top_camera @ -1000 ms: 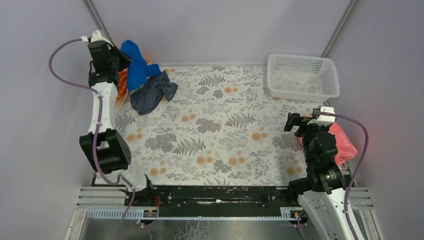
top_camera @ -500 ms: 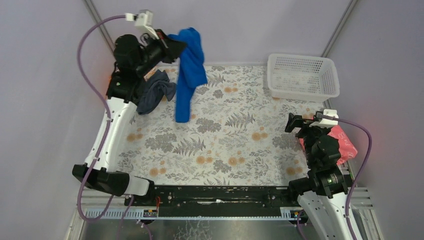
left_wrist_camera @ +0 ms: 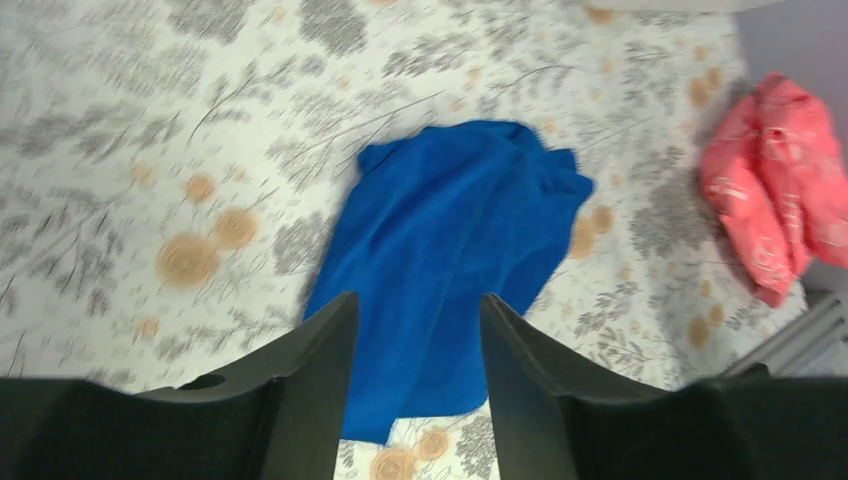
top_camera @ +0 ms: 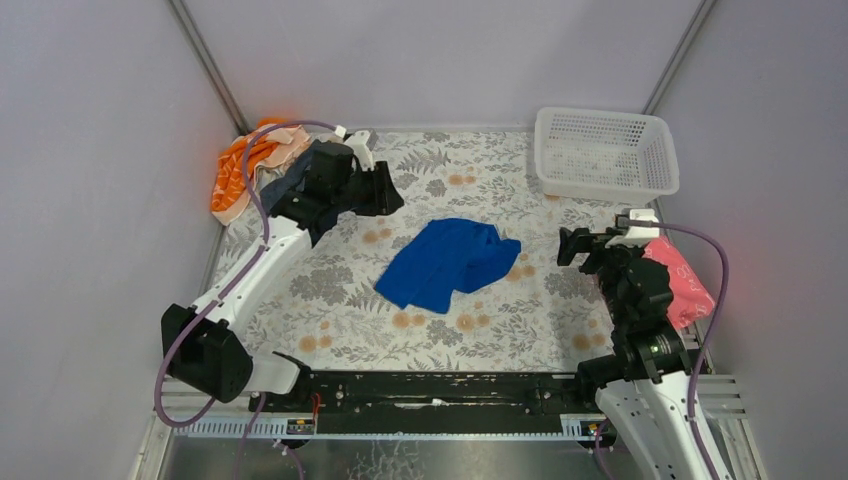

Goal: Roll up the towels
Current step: Place the towel at the center of the board, then flatten out the towel at the center of the board.

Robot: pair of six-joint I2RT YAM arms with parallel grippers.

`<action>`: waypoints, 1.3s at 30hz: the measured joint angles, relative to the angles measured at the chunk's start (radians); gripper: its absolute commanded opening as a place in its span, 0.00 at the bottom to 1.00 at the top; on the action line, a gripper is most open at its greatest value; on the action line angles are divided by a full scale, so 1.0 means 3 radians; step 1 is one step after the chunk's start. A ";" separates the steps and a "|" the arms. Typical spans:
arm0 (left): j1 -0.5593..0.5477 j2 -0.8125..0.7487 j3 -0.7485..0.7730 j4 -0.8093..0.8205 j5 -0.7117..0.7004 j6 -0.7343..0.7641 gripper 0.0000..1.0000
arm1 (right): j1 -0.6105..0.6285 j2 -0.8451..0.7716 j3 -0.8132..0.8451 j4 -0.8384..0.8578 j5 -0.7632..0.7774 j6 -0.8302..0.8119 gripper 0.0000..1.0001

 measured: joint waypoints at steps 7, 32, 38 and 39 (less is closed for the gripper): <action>-0.0191 -0.0076 -0.0262 -0.0224 -0.0429 0.0048 0.53 | 0.0003 0.0417 0.0067 -0.0022 -0.0385 0.0121 0.99; -0.1612 0.0999 -0.0690 -0.0640 -0.1513 0.0090 0.43 | 0.0004 0.1030 0.0169 -0.0099 -0.0860 0.0449 0.99; -0.1612 0.0912 -0.0785 -0.0740 -0.1508 0.0075 0.44 | 0.0004 0.1030 0.0168 -0.0085 -0.0862 0.0464 0.99; -0.1612 0.0910 -0.0799 -0.0749 -0.1499 0.0072 0.44 | 0.0004 0.1031 0.0168 -0.0085 -0.0863 0.0470 0.99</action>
